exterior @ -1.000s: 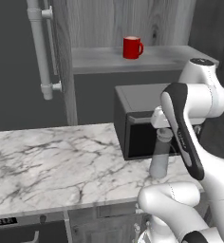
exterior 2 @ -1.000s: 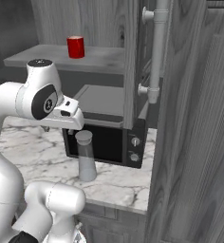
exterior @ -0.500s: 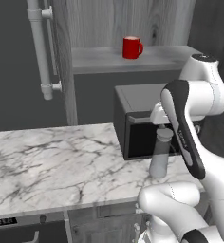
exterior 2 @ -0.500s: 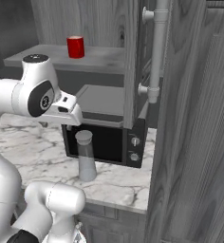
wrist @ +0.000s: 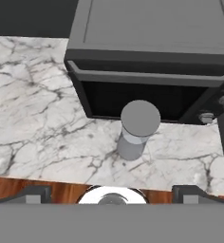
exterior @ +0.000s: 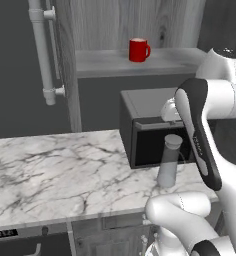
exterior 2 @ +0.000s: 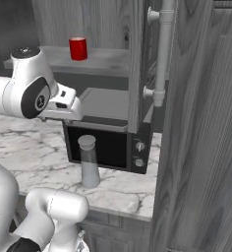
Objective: There is a tray on the dining counter. Grab the cup, mug, and pitcher and place them on the tray. The pitcher may be placed next to the tray if it cannot fit the tray.
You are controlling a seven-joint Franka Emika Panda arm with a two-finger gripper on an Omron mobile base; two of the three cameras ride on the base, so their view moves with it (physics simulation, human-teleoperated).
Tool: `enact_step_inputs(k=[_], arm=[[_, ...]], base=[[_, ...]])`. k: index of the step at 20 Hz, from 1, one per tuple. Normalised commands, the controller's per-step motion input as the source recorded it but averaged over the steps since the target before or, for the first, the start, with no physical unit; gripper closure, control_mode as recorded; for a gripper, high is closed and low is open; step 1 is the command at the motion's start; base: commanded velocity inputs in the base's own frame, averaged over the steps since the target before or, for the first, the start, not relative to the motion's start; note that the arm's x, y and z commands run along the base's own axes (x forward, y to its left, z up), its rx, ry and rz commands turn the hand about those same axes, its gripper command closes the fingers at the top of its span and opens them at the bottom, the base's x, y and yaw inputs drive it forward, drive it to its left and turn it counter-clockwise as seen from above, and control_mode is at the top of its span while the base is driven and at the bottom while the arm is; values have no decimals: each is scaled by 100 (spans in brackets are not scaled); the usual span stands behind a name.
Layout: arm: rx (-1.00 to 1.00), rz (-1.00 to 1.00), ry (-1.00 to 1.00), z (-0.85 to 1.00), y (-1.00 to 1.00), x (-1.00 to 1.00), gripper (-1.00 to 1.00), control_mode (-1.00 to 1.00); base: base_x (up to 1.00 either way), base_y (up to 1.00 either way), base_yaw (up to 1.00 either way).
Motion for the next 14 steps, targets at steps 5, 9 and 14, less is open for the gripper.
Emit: enact_step_inputs(k=[5,9,14], arm=[[0,0,-17,22,0,0,-100,-100],[0,0,-14,31,0,0,-100,-100],[0,0,-9,37,0,0,-100,-100]], base=[[0,0,0],[0,0,0],[0,0,0]])
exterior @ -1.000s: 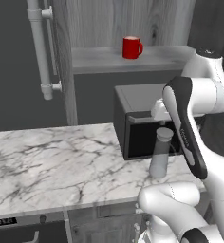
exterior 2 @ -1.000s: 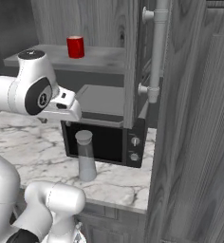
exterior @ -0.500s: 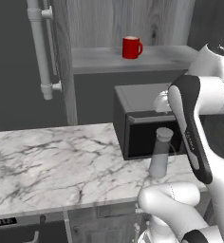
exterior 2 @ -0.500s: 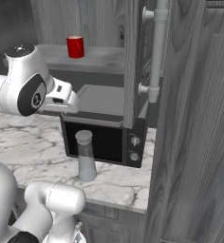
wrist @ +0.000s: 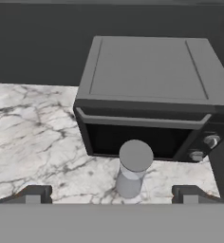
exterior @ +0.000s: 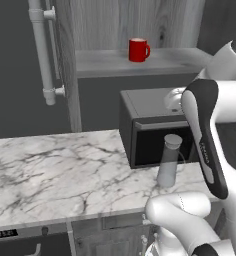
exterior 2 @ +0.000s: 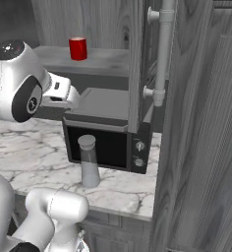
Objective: There is a tray on the dining counter. Grab the cup, mug, and pitcher and place them on the tray. The pitcher may be placed next to the tray if it cannot fit the tray.
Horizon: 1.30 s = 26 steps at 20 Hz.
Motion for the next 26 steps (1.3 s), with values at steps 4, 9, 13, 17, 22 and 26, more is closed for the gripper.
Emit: enact_step_inputs(k=[4,9,13,17,22,26], arm=[[0,1,-8,33,0,0,-100,-100],[0,5,-8,25,0,0,-100,-100],[0,7,-2,30,0,2,-100,-100],[0,6,0,31,0,0,-100,-100],[0,8,-3,17,0,0,-100,-100],[0,11,-6,6,0,1,-100,-100]], base=[[0,0,0],[0,0,0],[0,0,0],[0,0,0],[0,0,0],[0,0,0]])
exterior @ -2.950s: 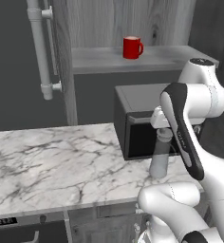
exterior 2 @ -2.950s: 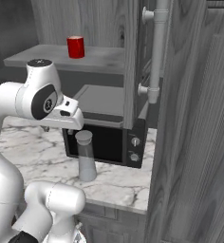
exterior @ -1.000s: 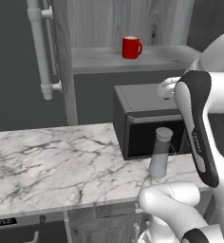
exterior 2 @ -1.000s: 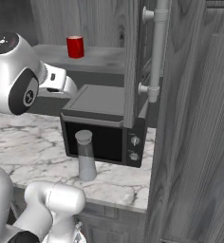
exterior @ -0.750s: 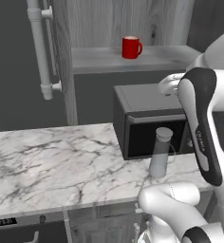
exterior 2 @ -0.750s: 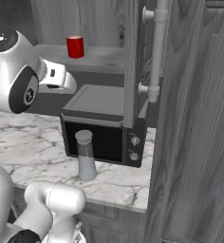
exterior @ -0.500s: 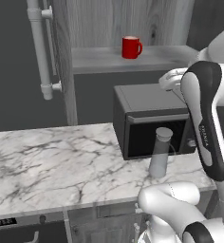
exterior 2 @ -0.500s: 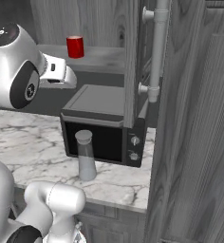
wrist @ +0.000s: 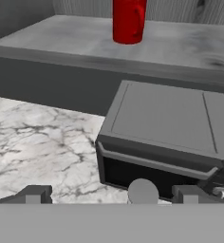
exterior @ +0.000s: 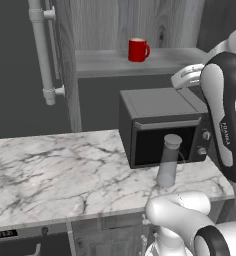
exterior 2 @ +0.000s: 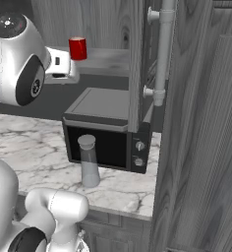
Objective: There is a tray on the dining counter. Grab the cup, mug, and pitcher and place them on the tray. The pitcher may be placed next to the tray if it cannot fit the tray.
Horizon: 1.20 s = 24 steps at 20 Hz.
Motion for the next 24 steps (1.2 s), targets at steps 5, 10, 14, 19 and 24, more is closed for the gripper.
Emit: enact_step_inputs(k=[5,10,14,19,24], arm=[[0,9,0,8,0,27,-100,-100],[2,2,0,0,0,45,-100,-100],[1,0,0,0,0,46,-100,-100],[1,1,-2,0,0,28,-100,-100],[0,0,-3,0,0,27,-100,-100]], base=[[0,0,0],[0,0,0],[0,0,0],[0,0,0],[0,0,0]])
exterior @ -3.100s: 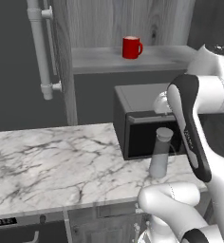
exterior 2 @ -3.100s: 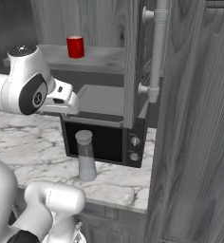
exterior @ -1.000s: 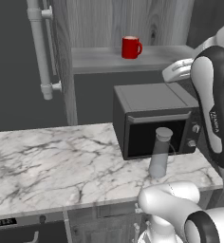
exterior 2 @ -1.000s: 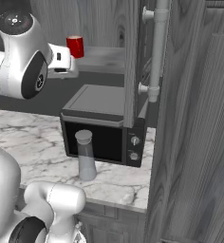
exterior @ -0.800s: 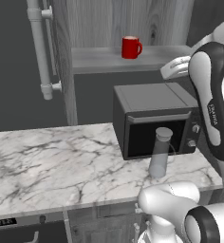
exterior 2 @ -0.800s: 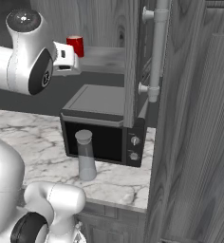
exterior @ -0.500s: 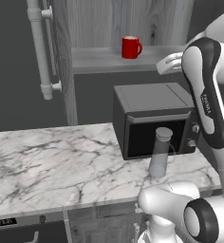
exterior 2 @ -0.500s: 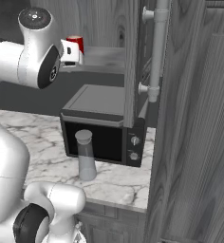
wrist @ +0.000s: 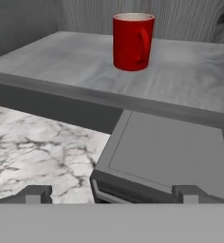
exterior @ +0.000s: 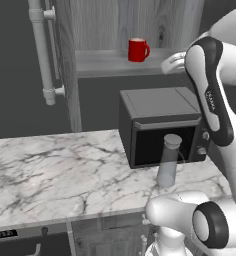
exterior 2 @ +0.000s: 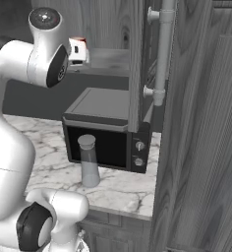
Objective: There is a tray on the dining counter. Grab the cup, mug, and pitcher and place them on the tray. The pitcher may be placed next to the tray if it cannot fit the tray.
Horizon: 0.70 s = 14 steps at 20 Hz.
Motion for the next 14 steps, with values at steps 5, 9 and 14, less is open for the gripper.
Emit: enact_step_inputs(k=[5,9,14], arm=[[1,0,0,3,0,32,-100,-100],[4,0,0,10,0,35,-100,-100],[3,0,0,11,0,35,-100,-100]], base=[[0,0,0],[0,0,0],[0,0,0]])
